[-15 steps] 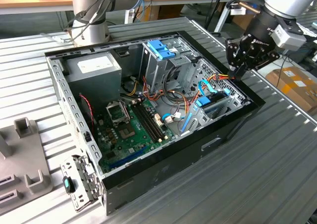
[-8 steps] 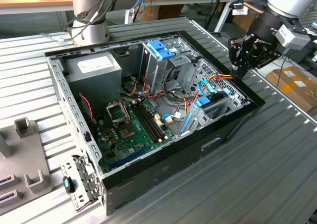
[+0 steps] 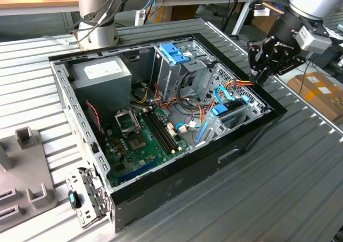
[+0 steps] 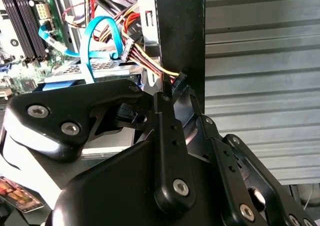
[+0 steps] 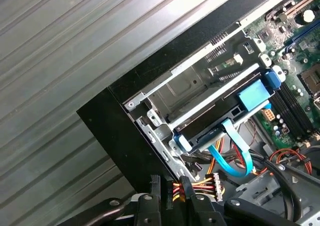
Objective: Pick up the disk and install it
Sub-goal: 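Insert the second disk wire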
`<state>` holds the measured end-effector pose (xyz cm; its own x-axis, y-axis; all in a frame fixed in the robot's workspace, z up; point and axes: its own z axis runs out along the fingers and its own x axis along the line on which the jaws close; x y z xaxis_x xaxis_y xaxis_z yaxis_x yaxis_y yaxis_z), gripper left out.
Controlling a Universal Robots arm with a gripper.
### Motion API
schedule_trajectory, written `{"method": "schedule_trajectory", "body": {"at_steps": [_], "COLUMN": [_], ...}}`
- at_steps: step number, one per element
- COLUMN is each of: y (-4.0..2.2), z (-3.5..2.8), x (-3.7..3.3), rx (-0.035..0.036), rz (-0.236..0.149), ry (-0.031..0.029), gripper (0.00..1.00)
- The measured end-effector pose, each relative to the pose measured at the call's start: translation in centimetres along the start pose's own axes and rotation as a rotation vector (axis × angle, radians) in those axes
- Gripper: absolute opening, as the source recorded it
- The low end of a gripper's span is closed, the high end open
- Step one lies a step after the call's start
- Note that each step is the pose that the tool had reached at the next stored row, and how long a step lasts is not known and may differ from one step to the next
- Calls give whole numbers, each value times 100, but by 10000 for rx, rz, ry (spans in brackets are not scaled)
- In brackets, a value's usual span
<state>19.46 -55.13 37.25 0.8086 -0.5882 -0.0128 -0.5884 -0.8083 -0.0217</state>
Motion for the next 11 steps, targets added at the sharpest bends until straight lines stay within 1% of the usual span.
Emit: {"method": "schedule_trajectory", "body": {"at_steps": [4,8,11], "y": [-43,-69,-71], "z": [13,26,29], "x": [-6,3,6], "rx": [1,-1,1], "rz": [22,24,25], "ry": [0,2,0], "gripper": [29,29,29]}}
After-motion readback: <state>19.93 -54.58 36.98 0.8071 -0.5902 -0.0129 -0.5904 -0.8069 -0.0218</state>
